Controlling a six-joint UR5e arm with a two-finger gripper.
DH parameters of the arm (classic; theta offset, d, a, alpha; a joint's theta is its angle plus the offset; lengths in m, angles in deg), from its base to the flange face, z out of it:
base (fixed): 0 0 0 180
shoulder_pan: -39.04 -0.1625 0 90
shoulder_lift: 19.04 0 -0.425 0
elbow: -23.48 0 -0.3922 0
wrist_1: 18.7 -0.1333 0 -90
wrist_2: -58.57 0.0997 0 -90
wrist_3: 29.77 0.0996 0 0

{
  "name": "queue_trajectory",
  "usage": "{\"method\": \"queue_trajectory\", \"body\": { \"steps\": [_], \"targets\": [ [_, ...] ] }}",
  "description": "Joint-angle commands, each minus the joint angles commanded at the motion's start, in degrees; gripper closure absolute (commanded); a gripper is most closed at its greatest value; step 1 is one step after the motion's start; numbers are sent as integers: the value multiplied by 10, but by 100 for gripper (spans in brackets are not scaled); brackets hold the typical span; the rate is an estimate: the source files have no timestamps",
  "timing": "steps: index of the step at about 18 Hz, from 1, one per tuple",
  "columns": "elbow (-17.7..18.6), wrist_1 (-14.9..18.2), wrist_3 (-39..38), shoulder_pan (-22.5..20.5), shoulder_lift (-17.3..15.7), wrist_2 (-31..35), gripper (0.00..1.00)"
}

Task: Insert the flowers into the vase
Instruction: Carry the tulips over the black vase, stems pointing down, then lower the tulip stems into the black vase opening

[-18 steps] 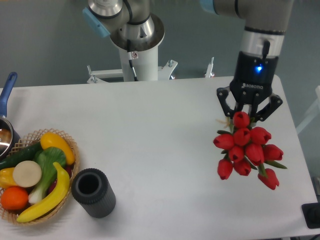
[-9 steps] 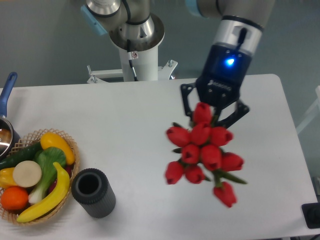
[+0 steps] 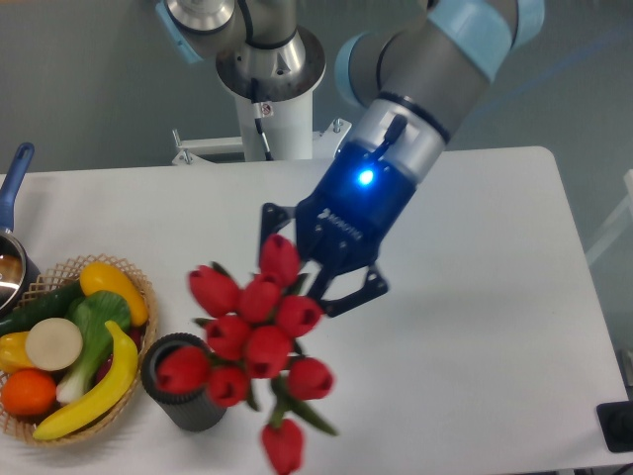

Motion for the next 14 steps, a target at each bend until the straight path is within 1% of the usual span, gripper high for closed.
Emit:
{"method": "queue_trajectory", "body": {
  "steps": [6, 8, 10, 14],
  "targets": [
    [8, 1, 43, 1, 25, -109, 100],
    [26, 1, 71, 2, 26, -128, 100],
    [50, 1, 101, 0, 26, -165, 100],
    [64, 1, 128, 6, 33, -172, 100]
  ]
}}
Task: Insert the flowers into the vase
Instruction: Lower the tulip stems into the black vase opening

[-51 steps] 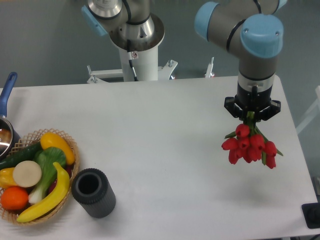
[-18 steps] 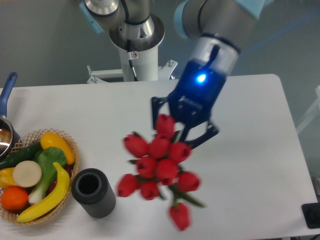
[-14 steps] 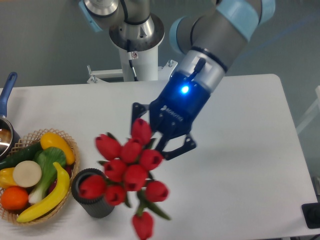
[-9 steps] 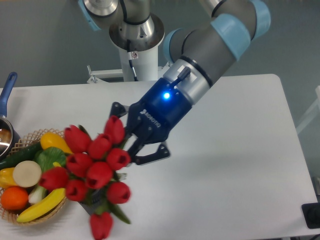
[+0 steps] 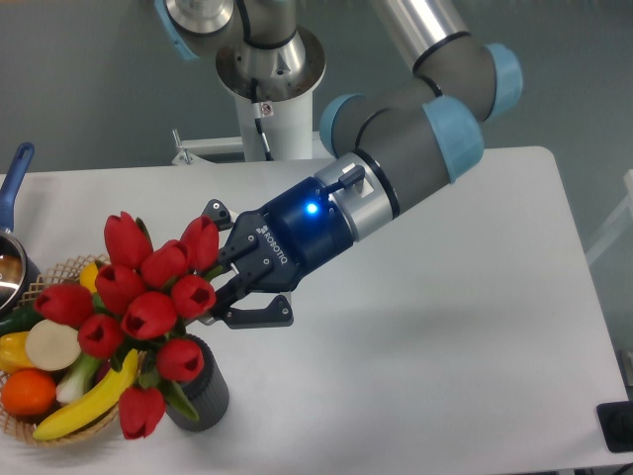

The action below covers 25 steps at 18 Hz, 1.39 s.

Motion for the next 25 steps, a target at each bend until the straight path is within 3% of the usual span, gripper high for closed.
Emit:
{"method": "queue_trajectory", "body": {
  "steps": [3, 8, 12, 25],
  "targets": [
    [3, 0, 11, 3, 8, -1, 100],
    [68, 0, 83, 4, 2, -4, 100],
    [87, 0, 99, 4, 4, -4, 99],
    [176, 1, 190, 4, 12, 6, 87]
  ]
}}
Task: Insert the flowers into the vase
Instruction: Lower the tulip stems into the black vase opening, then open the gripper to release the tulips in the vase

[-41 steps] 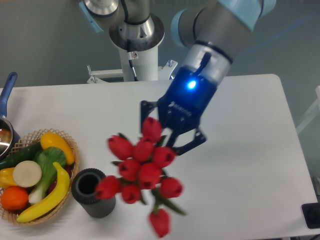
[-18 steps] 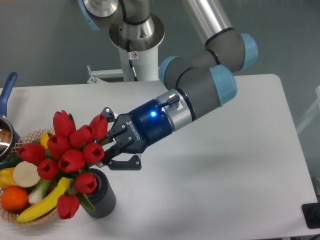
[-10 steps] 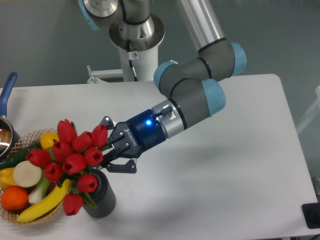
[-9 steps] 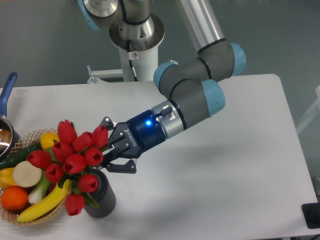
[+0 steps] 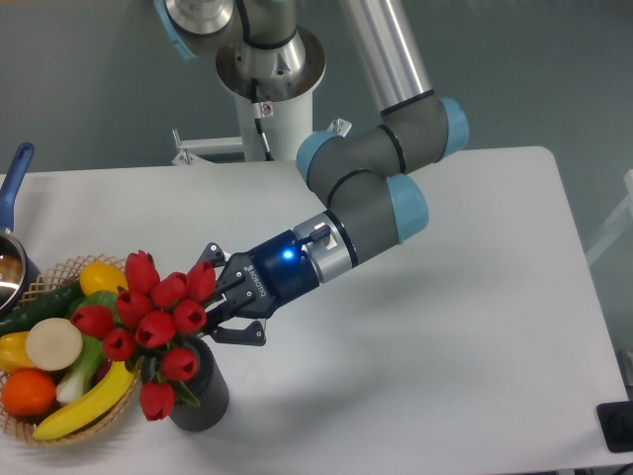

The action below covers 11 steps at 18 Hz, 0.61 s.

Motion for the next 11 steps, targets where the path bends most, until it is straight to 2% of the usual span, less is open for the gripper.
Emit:
{"method": "queue_trajectory", "body": {
  "steps": [2, 3, 4, 6, 7, 8, 11],
  "targets": [
    [11, 1, 15, 0, 3, 3, 83],
    [16, 1, 18, 0, 4, 10, 75],
    [20, 1, 19, 0, 4, 16, 64],
    [27, 2, 18, 0, 4, 19, 30],
    [28, 3, 16, 1, 4, 22, 3],
    [32, 3, 15, 1, 3, 25, 0],
    [31, 3, 15, 0, 2, 30, 0]
  ]
}}
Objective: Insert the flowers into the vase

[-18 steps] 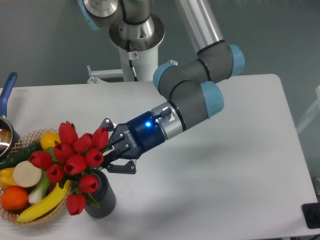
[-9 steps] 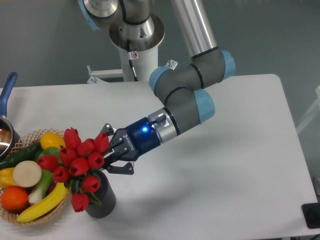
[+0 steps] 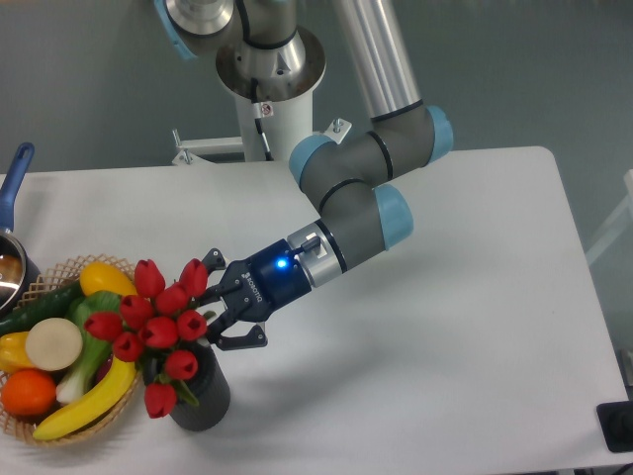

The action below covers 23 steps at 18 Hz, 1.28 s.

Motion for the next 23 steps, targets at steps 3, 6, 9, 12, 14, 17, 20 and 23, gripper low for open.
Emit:
{"method": "queue_trajectory", "body": {
  "steps": [3, 6, 9, 12, 14, 17, 20, 23],
  "targets": [
    [0, 1, -1, -2, -2, 15, 0],
    [-4, 1, -4, -16, -2, 31, 0],
    [3, 3, -14, -43, -14, 61, 0],
    [18, 2, -57, -78, -60, 132, 0],
    [17, 5, -57, -101, -90, 211, 0],
    [20, 9, -55, -107, -137, 374, 0],
    [20, 10, -48, -108, -163, 563, 0],
    [18, 16, -49, -114, -170, 655, 0]
  ]
}}
